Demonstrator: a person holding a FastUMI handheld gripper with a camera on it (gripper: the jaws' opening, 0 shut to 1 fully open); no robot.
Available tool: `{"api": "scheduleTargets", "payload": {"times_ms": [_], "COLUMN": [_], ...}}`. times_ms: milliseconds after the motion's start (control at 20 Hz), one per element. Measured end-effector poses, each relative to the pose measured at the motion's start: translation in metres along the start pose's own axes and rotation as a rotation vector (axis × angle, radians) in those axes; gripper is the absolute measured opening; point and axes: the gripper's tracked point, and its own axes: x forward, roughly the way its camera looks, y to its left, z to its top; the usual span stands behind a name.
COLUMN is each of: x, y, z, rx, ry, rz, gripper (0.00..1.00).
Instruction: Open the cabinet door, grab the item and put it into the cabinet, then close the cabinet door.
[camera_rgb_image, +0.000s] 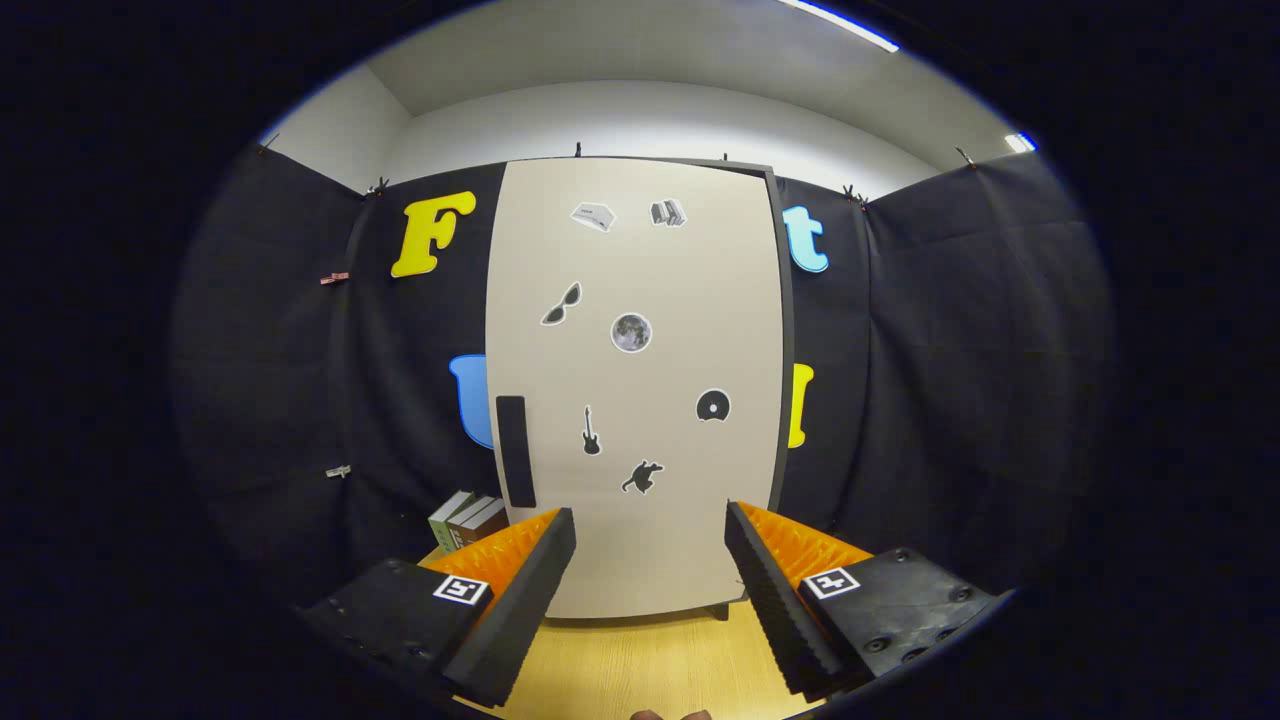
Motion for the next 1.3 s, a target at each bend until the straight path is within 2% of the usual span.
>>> {"api": "scheduleTargets", "payload": {"times_ms": [1300], "x": [0.0042], "y": [0.0048], "z": [-0.0001], "rx": [-0.005], "ry": [-0.009], "rz": [-0.004], "gripper": [0.98]}}
